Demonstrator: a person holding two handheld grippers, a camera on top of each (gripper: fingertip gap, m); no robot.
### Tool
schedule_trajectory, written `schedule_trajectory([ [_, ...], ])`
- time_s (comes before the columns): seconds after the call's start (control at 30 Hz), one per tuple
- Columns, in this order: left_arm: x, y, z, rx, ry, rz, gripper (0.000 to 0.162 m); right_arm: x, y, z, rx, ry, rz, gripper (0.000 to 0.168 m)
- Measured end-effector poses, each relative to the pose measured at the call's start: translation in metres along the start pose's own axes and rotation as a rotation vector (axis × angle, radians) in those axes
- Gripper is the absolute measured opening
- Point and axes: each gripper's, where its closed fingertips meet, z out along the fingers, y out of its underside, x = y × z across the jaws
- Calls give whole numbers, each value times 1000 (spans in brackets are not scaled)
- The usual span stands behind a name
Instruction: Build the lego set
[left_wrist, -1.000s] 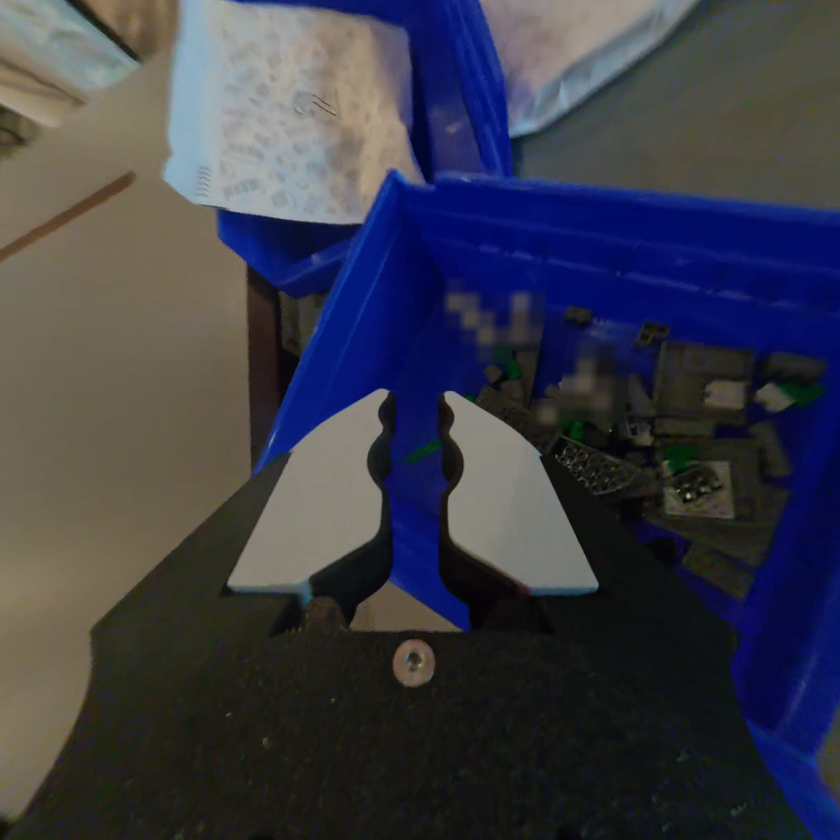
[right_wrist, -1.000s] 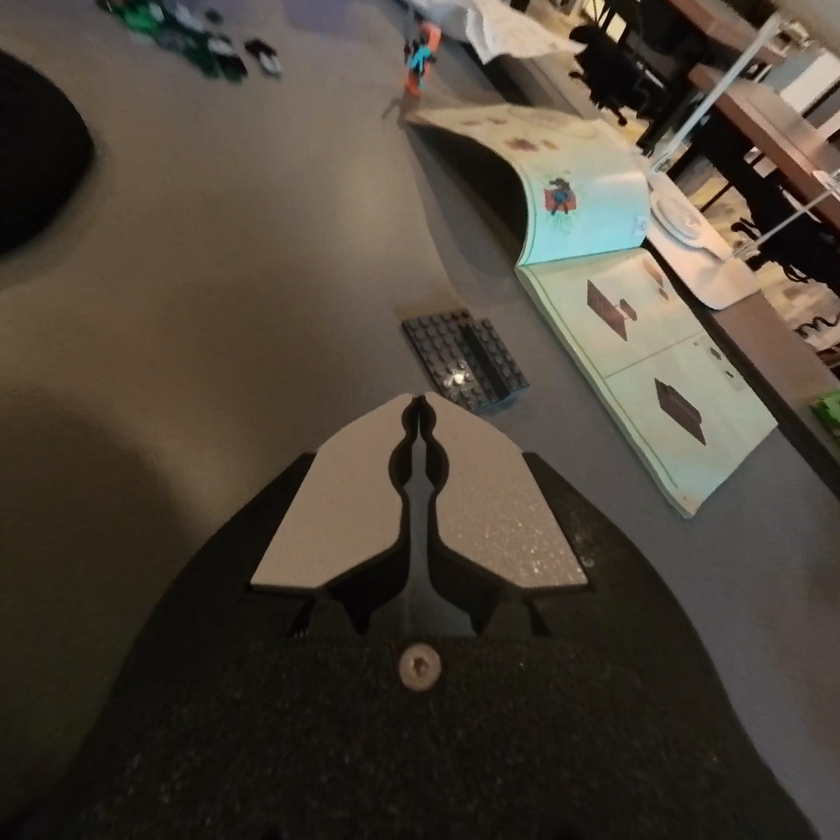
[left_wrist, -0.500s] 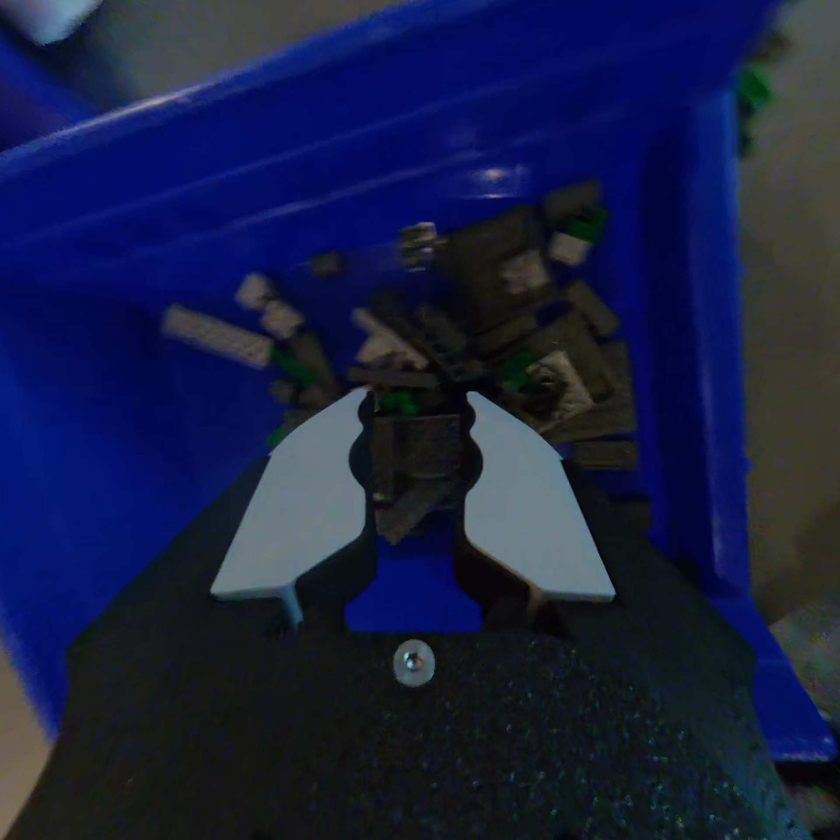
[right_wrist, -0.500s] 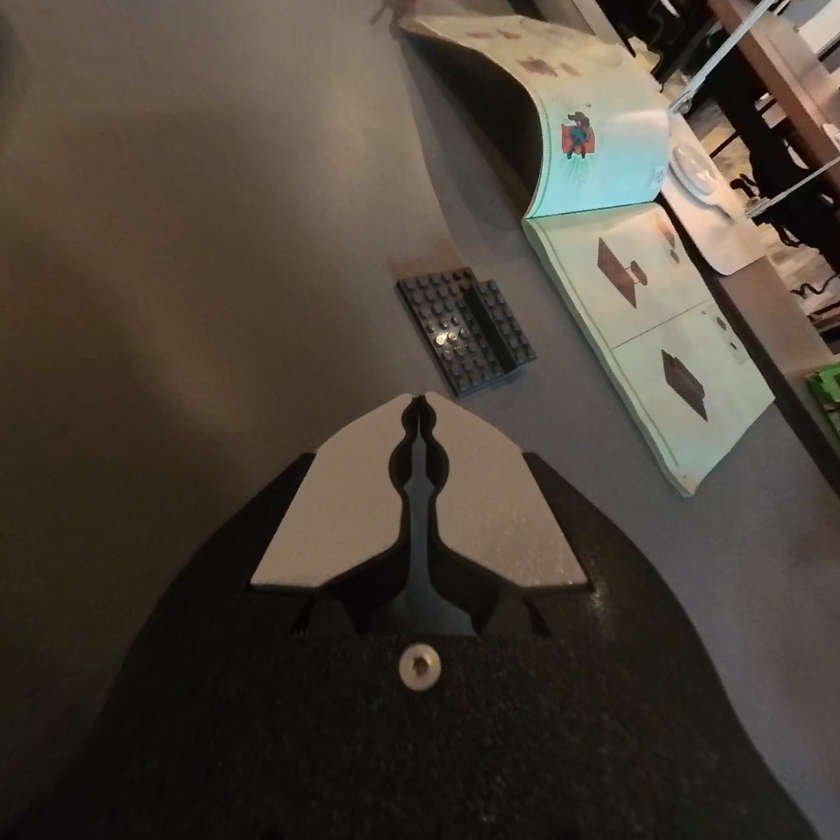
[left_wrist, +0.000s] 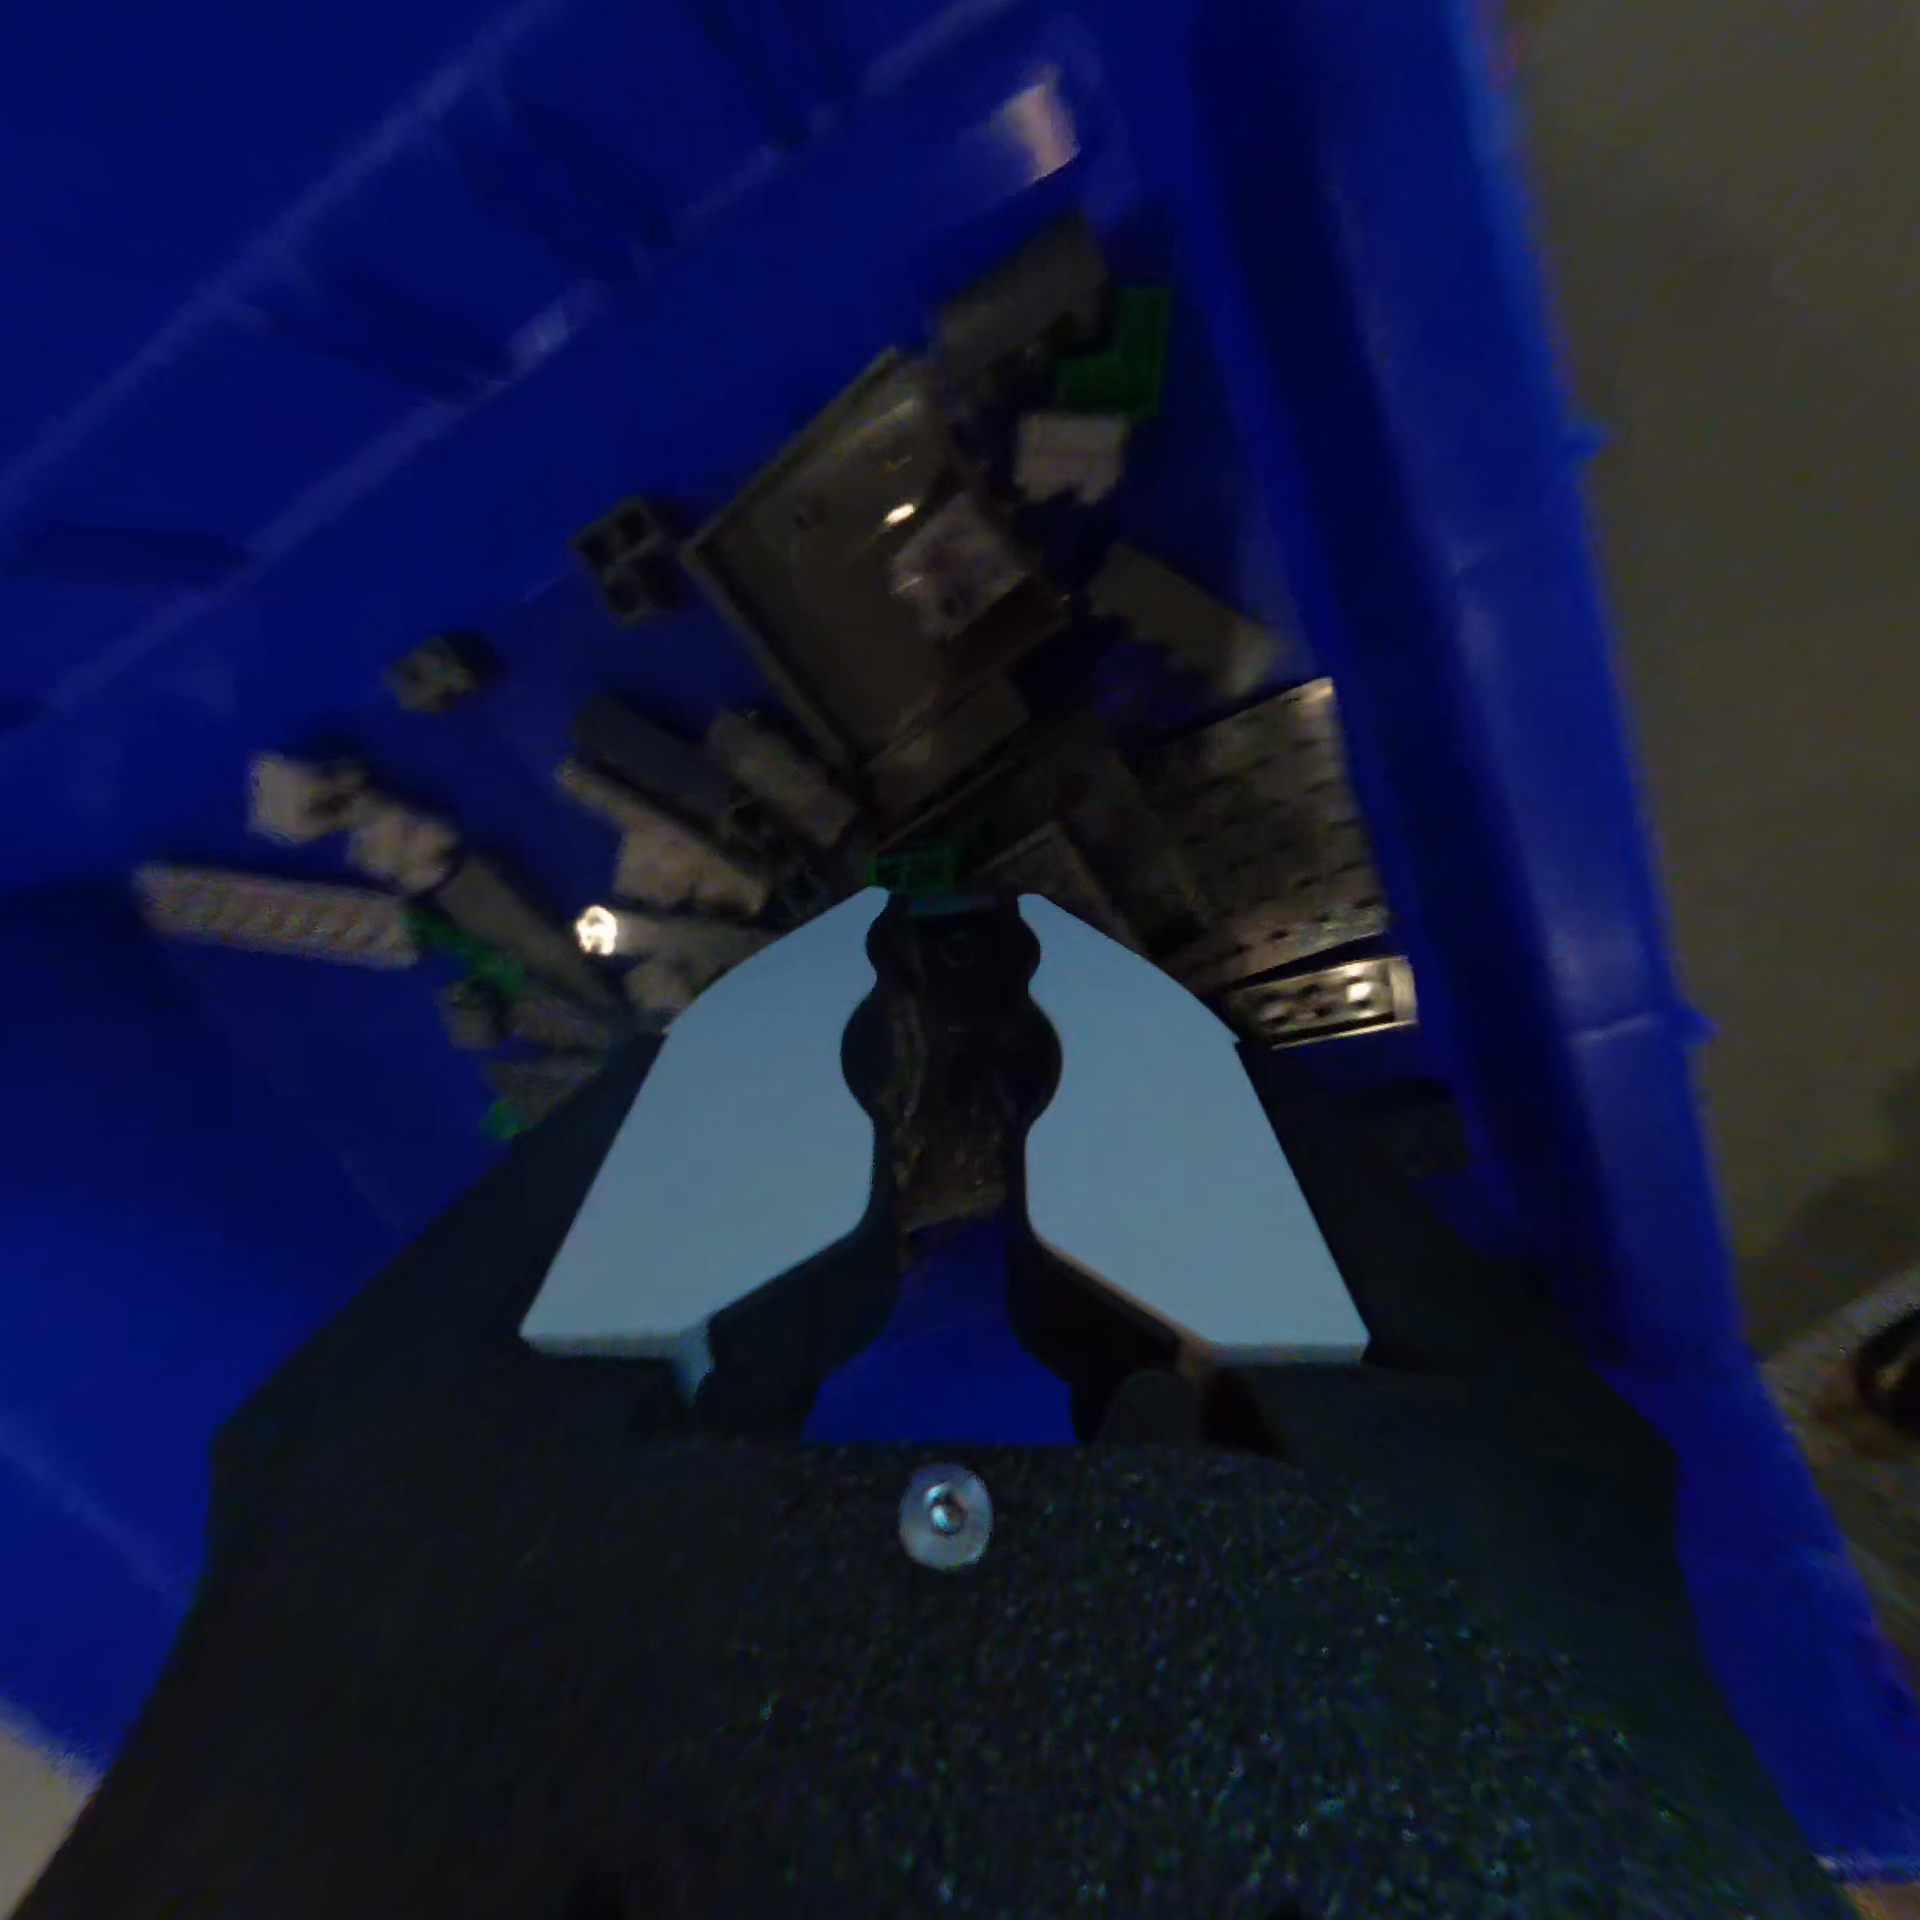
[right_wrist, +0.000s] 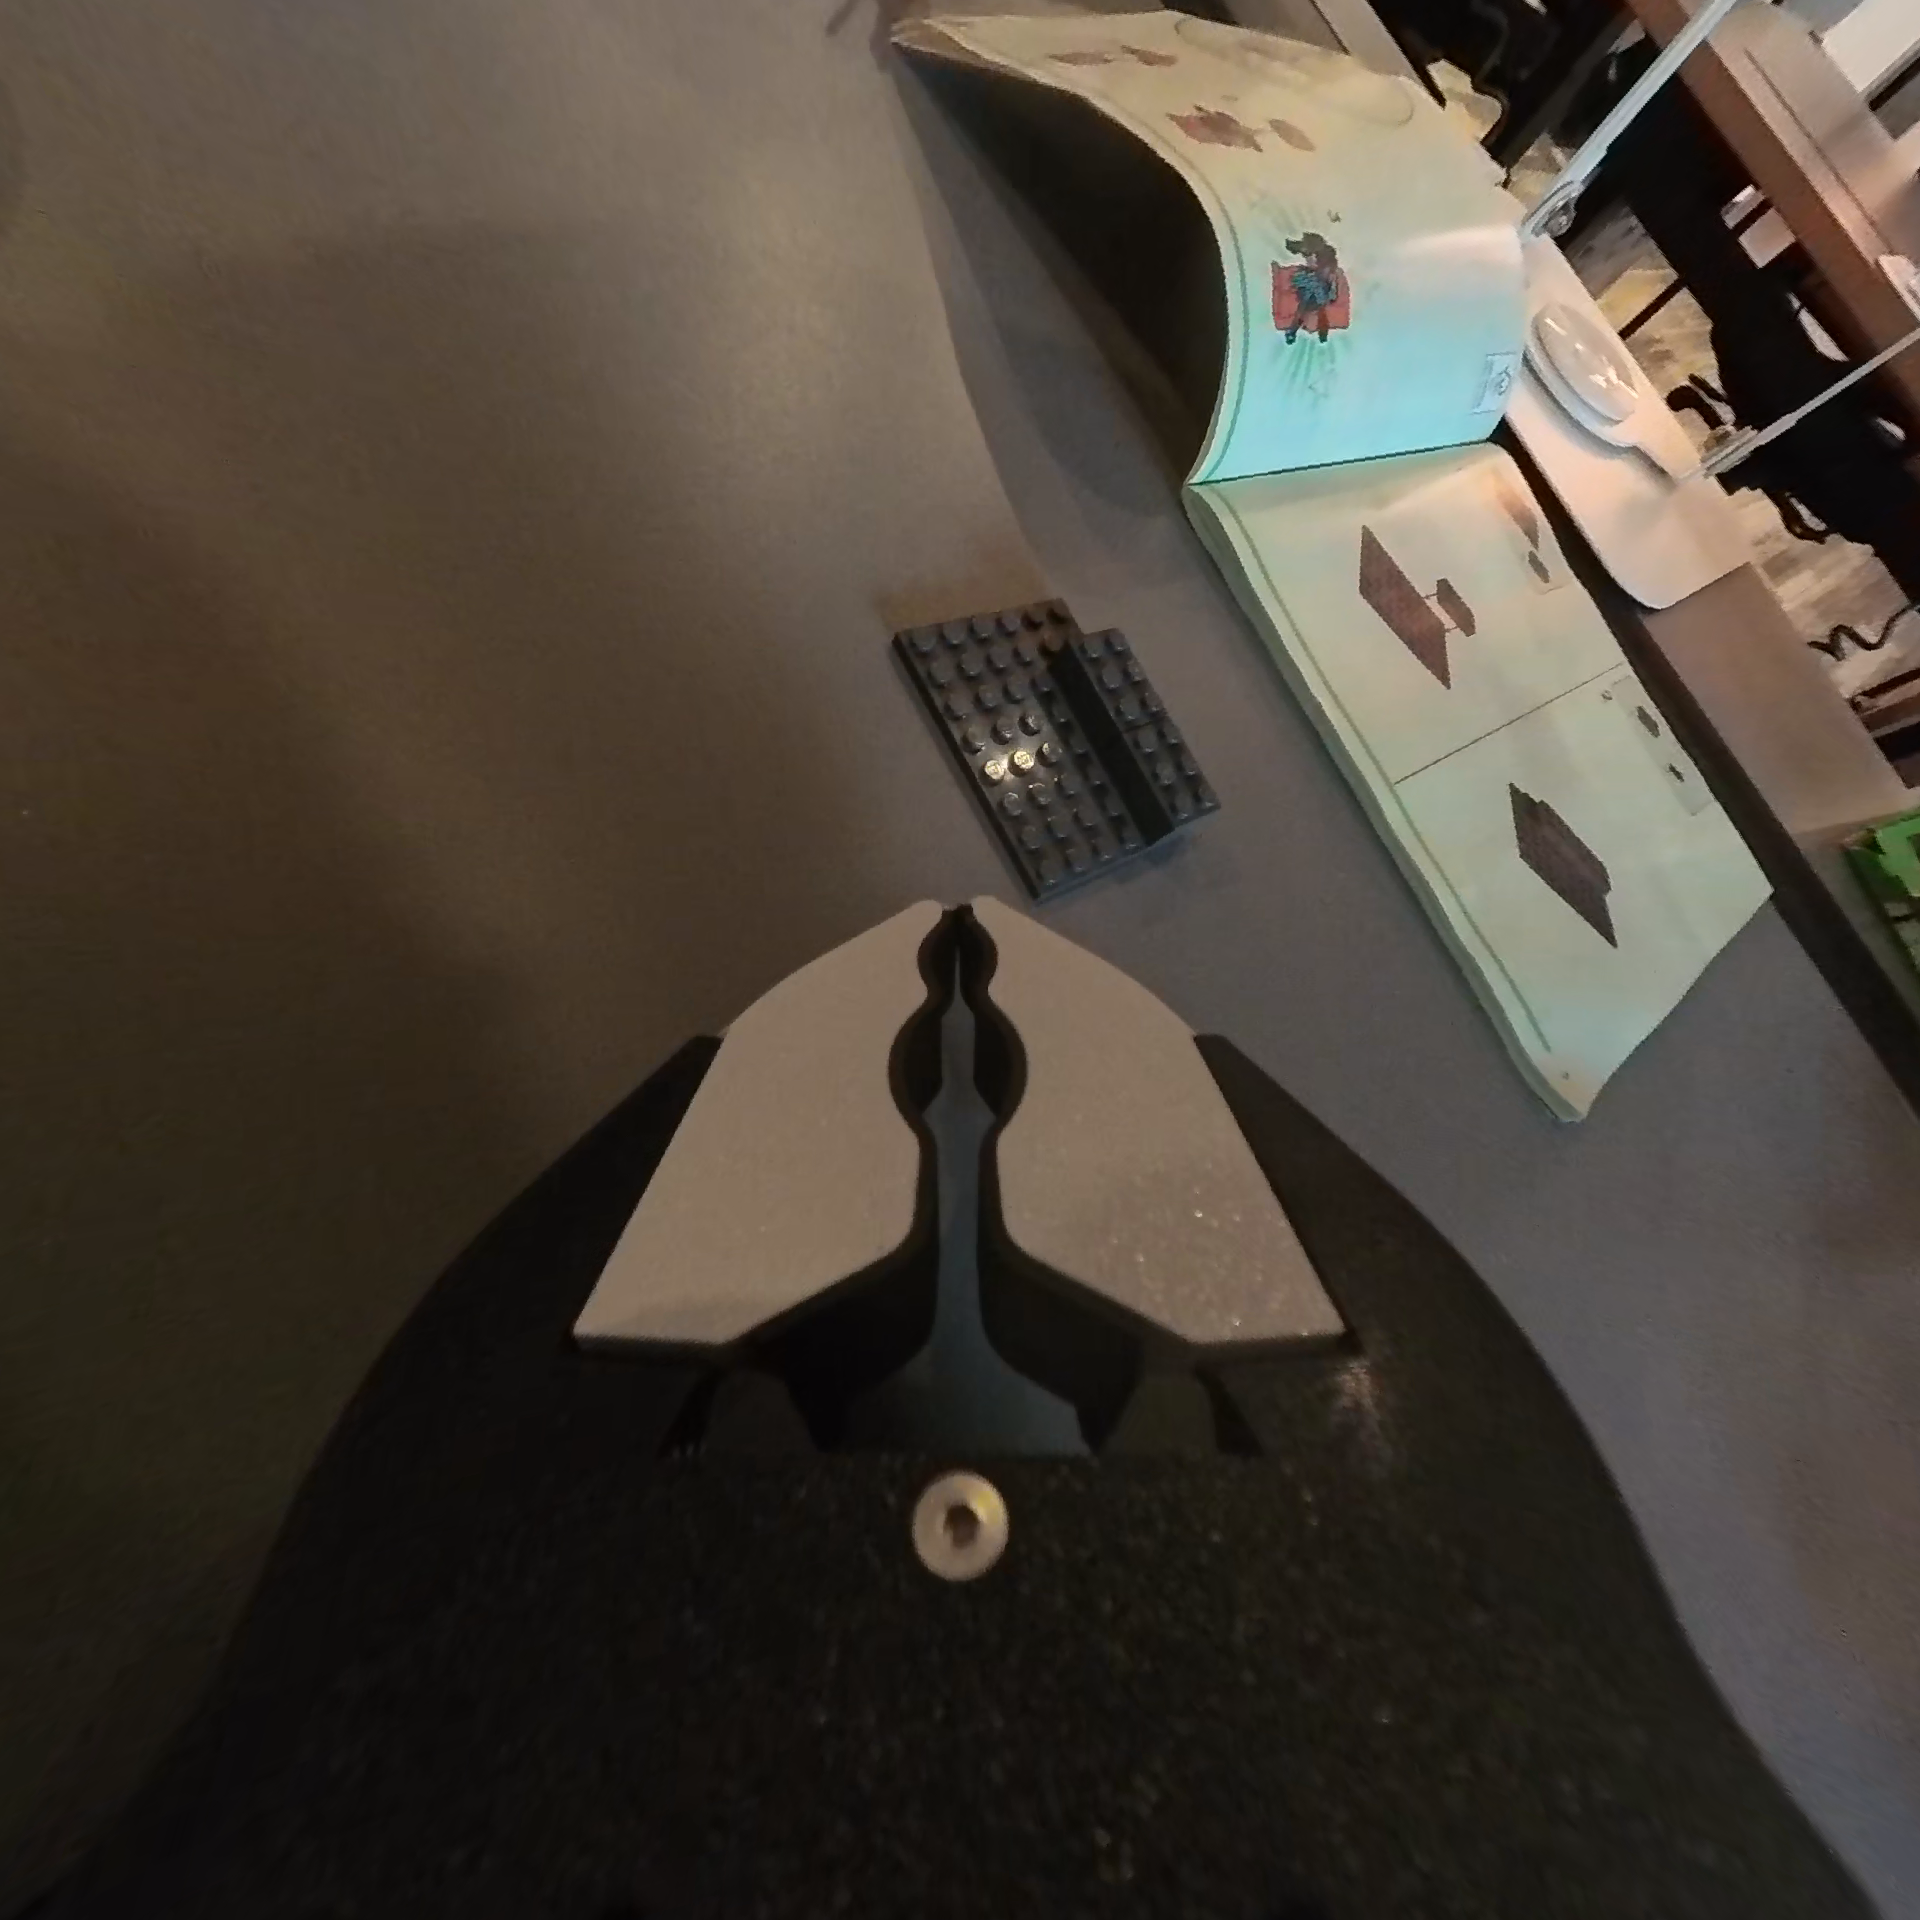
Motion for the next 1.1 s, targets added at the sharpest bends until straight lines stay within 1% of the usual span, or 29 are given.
schedule_trajectory([
  [0.13, -32, 13, -9, -16, -131, -85, 19, 0, -1, -1, 7, 1, 2, 0],
  [0.23, -45, 20, -18, -5, -169, -166, 19, 1, -1, -1, 9, 1, 6, 0],
  [0.27, -48, 21, -20, 5, -185, -183, 22, 1, -1, -1, 10, 1, 7, 0],
  [0.47, -53, 3, -34, 115, -228, -250, 37, 1, -1, -2, 13, 0, 10, 0],
  [0.53, -44, -12, -34, 165, -191, -230, 39, 1, -2, -2, 18, 1, 12, 0],
  [0.67, -14, -43, -26, 246, -49, -155, 36, 2, -3, -3, 27, 0, 21, 0],
  [0.77, 12, -66, -18, 301, 65, -102, 32, 2, -3, -4, 30, 1, 21, 0],
  [0.8, 18, -72, -13, 297, 86, -89, 30, 2, -3, -4, 32, 1, 22, 0],
  [0.9, 22, -76, 4, 232, 86, -61, 25, 2, -4, -4, 34, 1, 24, 0],
  [0.97, 22, -78, 12, 208, 101, -74, 21, 3, -3, -4, 34, 2, 26, 0],
  [1.03, 20, -76, 19, 187, 113, -76, 23, 3, -3, -4, 30, 3, 28, 0],
  [1.1, 20, -77, 21, 187, 122, -79, 21, 3, -2, -3, 23, 3, 29, 0],
])
